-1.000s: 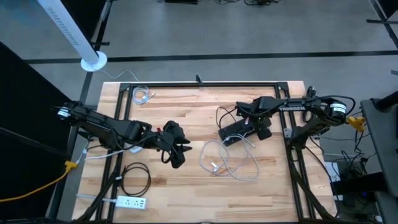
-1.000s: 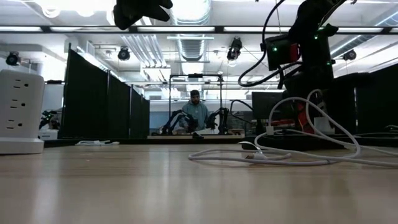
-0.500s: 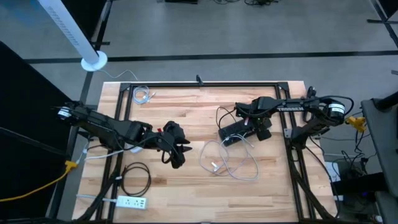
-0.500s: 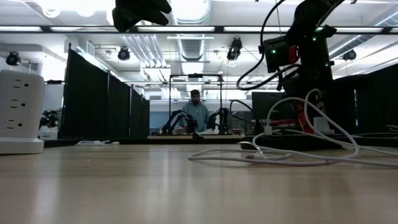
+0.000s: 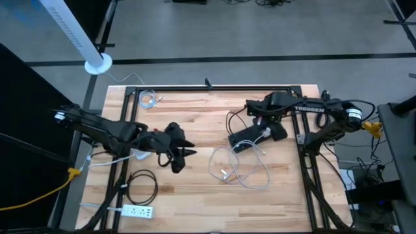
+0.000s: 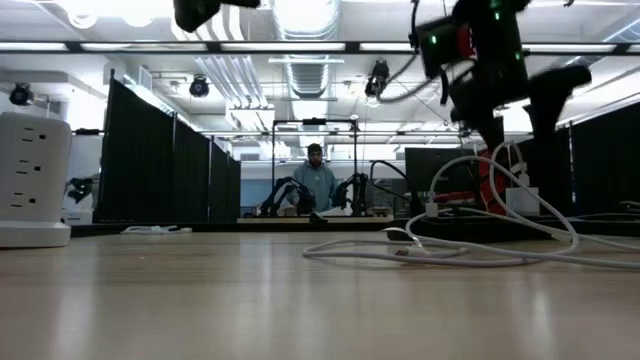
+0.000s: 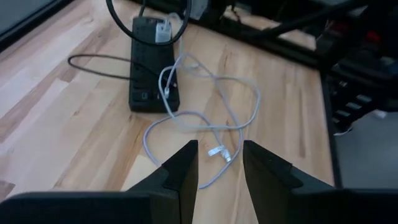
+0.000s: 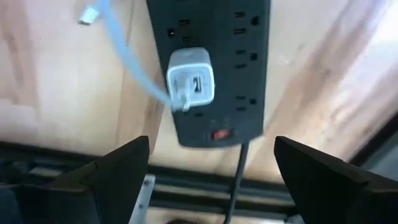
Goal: Insert USB
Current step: Insert the white charger cable into the top white outlet extension
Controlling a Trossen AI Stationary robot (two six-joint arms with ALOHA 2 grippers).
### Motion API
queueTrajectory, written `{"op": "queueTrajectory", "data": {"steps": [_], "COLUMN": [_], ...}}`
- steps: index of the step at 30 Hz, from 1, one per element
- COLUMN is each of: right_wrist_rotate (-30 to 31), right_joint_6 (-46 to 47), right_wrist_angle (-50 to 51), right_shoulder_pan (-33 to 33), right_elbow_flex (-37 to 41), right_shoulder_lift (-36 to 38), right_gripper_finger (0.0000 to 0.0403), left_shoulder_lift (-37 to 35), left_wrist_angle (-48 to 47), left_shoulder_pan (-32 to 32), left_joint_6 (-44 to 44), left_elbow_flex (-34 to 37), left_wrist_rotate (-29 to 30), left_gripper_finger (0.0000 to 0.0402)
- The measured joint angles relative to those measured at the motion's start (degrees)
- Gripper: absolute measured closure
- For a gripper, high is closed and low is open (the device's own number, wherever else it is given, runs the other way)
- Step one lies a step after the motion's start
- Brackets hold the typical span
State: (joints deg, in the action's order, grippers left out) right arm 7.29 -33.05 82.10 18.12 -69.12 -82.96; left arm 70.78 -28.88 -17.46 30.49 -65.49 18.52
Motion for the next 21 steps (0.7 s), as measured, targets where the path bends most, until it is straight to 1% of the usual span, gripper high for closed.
{"op": "queueTrajectory", "data": {"steps": [4, 7, 9, 12, 14, 18, 21], "right_wrist_rotate": [-0.04, -1.25, -2.09, -3.21, -3.27, -3.28, -2.79], "right_joint_6": [3.63, 7.95, 12.28, 18.11, 21.95, 30.11, 34.84], "right_wrist_angle": [3.5, 2.15, -0.49, -6.91, -12.42, -26.55, -35.35], "right_shoulder_pan": [-1.57, -3.38, -5.0, -8.17, -11.04, -17.45, -21.84], "right_elbow_flex": [-10.07, -17.34, -21.04, -24.12, -24.5, -24.14, -24.11], "right_shoulder_lift": [0.07, 0.07, 0.14, 0.17, 0.17, -0.21, -1.11], "right_gripper_finger": [0.0093, 0.0103, 0.0109, 0.0118, 0.0123, 0.013, 0.0135], "left_shoulder_lift": [-3.35, -5.76, -7.41, -9.76, -11.12, -11.76, -10.44], "left_wrist_angle": [-0.1, -0.57, -0.89, -3.41, -6.18, -17.16, -25.95], "left_shoulder_pan": [-0.12, -0.08, 0.39, 2.43, 5.04, 12.88, 19.66], "left_joint_6": [-0.22, -0.22, -0.63, -1.08, -1.04, -0.89, -4.19], "left_elbow_flex": [-0.02, -0.02, -0.02, -0.04, -0.12, -2.9, -6.09], "left_wrist_rotate": [0.29, 0.42, 0.63, 0.68, 0.76, 0.23, -0.7], "left_gripper_finger": [0.03, 0.03, 0.0301, 0.0304, 0.0311, 0.0327, 0.0336]}}
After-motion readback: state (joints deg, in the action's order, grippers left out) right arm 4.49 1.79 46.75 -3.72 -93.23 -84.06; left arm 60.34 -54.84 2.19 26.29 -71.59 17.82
